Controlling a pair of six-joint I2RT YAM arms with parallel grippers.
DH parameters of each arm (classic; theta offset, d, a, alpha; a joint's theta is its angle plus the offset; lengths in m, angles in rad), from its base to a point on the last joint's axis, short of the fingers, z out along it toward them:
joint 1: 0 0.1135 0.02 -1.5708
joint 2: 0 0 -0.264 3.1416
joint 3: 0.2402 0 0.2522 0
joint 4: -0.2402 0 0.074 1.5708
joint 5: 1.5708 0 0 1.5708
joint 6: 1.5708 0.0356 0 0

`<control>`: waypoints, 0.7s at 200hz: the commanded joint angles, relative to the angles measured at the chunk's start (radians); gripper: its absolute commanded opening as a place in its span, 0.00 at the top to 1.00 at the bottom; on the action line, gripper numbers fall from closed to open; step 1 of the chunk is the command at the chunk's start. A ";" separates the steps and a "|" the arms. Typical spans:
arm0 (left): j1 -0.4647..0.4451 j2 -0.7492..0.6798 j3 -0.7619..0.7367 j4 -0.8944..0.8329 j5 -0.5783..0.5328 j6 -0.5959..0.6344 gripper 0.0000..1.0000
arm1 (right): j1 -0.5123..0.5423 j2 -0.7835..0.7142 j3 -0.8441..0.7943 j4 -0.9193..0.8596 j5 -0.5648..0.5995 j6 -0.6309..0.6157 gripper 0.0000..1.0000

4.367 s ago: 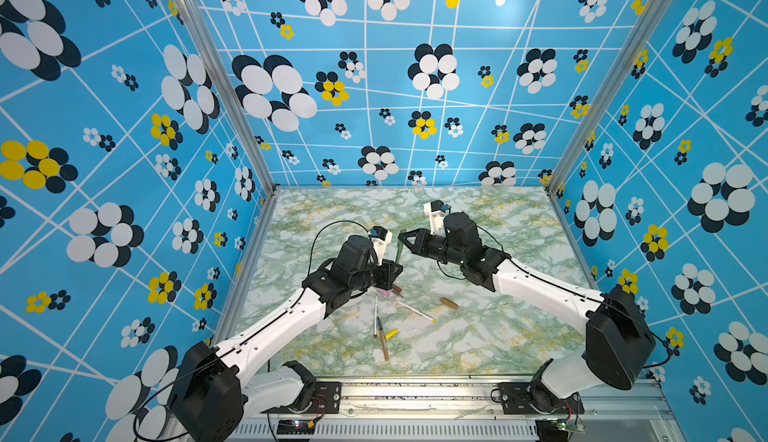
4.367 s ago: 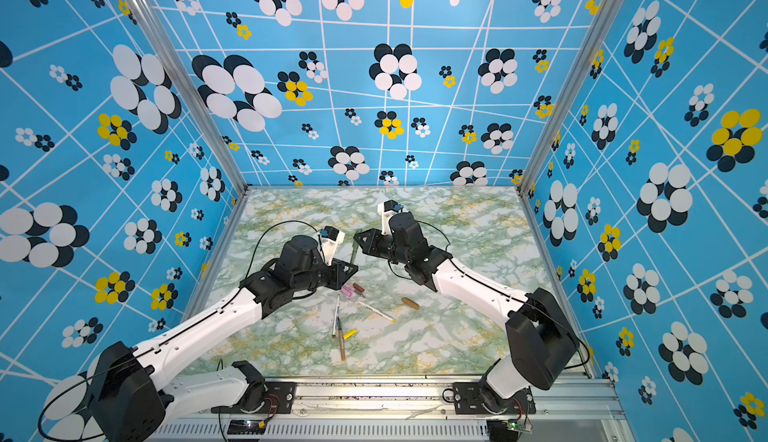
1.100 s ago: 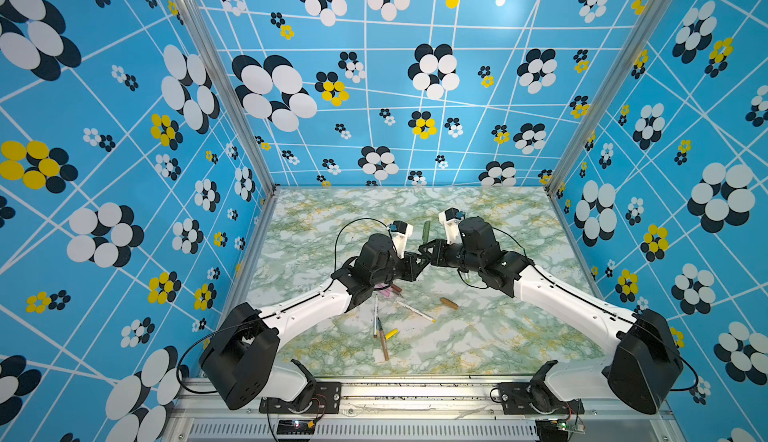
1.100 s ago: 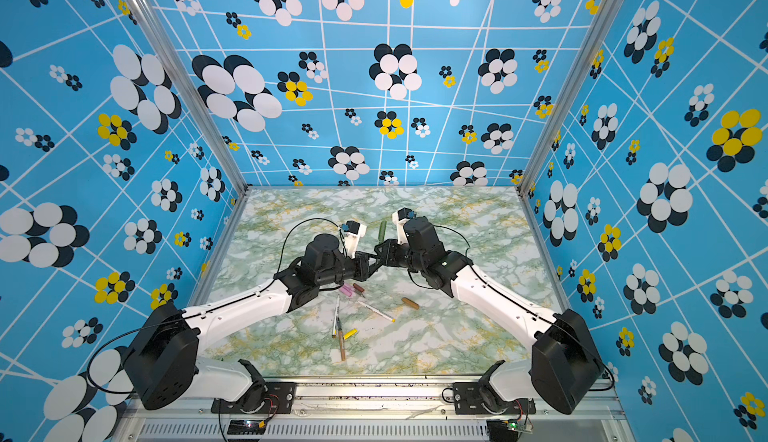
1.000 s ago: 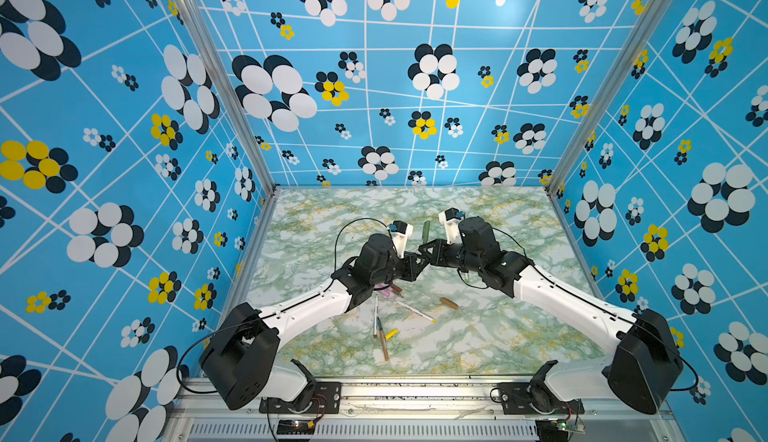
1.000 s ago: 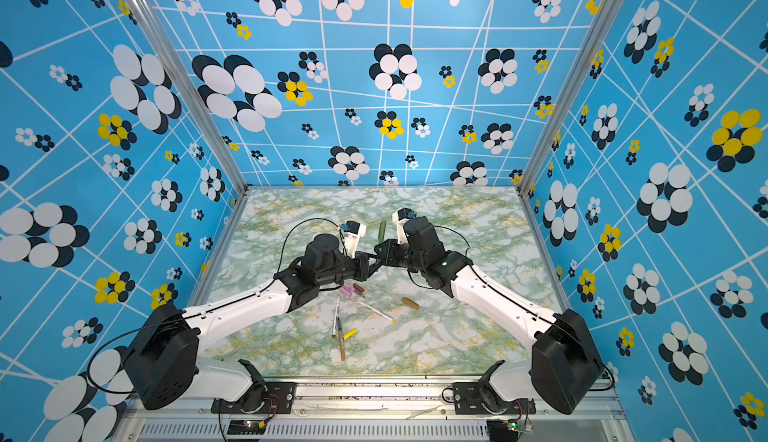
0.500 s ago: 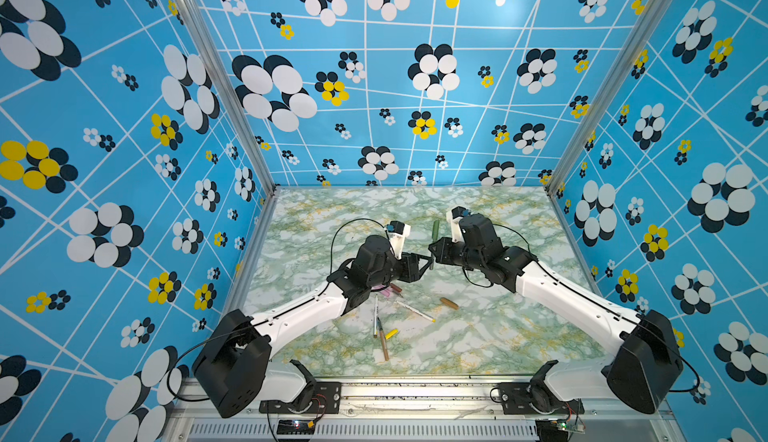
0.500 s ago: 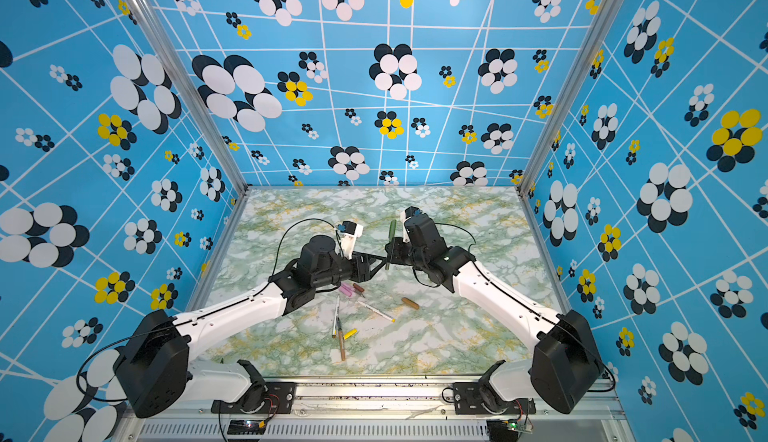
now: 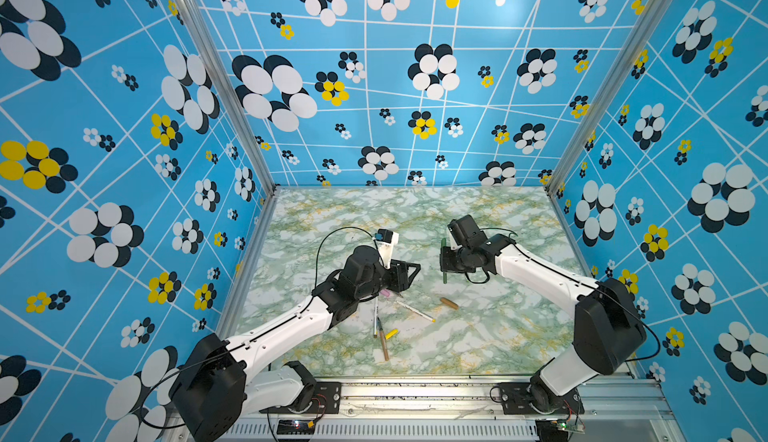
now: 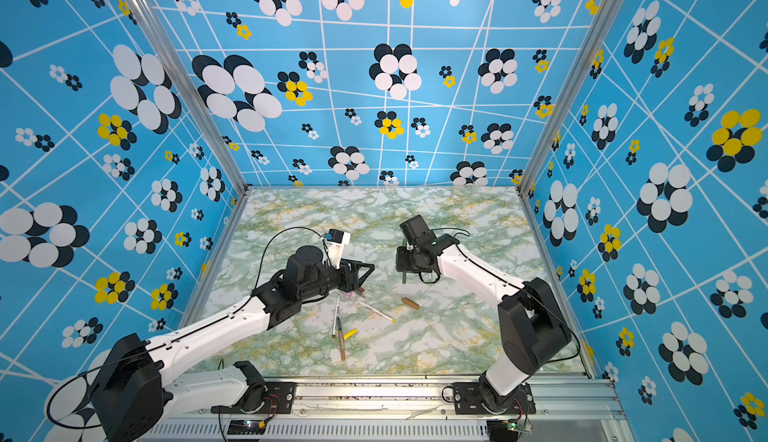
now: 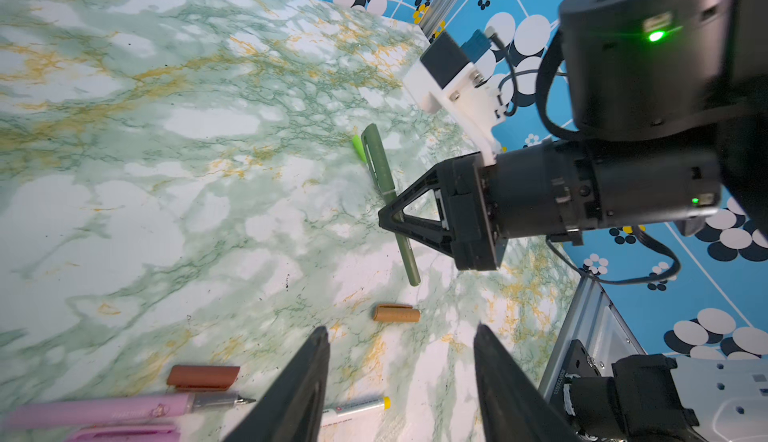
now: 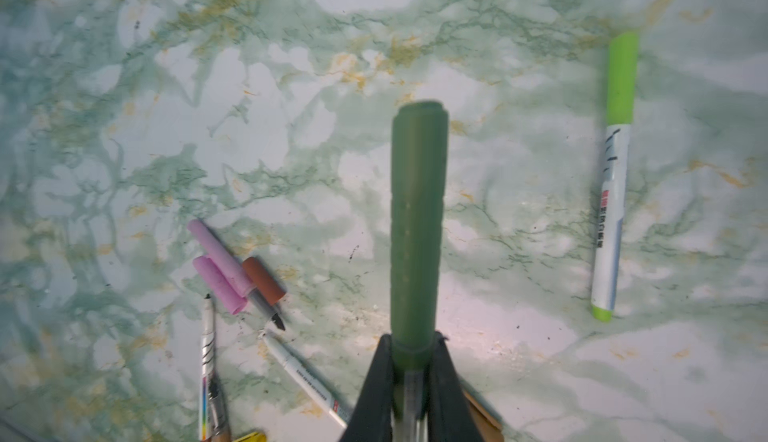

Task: Insert the pens into the pen caps
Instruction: 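Lower the capped olive-green pen onto the table beside the lime-green marker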

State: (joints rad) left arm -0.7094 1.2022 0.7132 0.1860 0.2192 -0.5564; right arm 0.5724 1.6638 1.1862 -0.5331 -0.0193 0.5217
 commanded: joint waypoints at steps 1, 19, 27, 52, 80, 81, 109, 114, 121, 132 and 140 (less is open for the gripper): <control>0.004 -0.008 -0.001 -0.013 -0.009 0.024 0.43 | -0.006 0.048 0.046 -0.071 0.062 -0.051 0.95; 0.005 -0.009 -0.001 -0.018 -0.009 0.027 0.43 | -0.006 0.089 0.068 -0.093 0.094 -0.065 0.95; 0.007 -0.010 -0.001 -0.023 -0.011 0.029 0.43 | -0.006 0.107 0.079 -0.105 0.106 -0.071 0.95; 0.010 -0.015 -0.005 -0.025 -0.008 0.027 0.43 | -0.009 0.151 0.112 -0.135 0.140 -0.084 0.95; 0.013 -0.013 -0.007 -0.027 -0.012 0.021 0.43 | -0.015 0.184 0.133 -0.147 0.165 -0.096 0.95; 0.013 -0.013 -0.008 -0.028 -0.012 0.020 0.43 | -0.015 0.185 0.134 -0.148 0.165 -0.097 0.95; 0.016 -0.007 -0.003 -0.027 -0.008 0.019 0.42 | -0.026 0.214 0.146 -0.156 0.185 -0.098 0.95; 0.016 -0.008 -0.003 -0.026 -0.009 0.019 0.42 | -0.027 0.217 0.145 -0.154 0.186 -0.097 0.95; 0.017 -0.008 -0.001 -0.028 -0.009 0.019 0.42 | -0.032 0.222 0.146 -0.151 0.192 -0.096 0.95; 0.018 -0.007 0.000 -0.028 -0.009 0.018 0.42 | -0.038 0.230 0.141 -0.145 0.194 -0.093 0.95; 0.019 -0.005 0.001 -0.031 -0.006 0.018 0.42 | -0.041 0.234 0.140 -0.140 0.196 -0.091 0.95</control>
State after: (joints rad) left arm -0.6998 1.2022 0.7132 0.1783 0.2188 -0.5529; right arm 0.5457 1.8702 1.3102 -0.6479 0.1413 0.4362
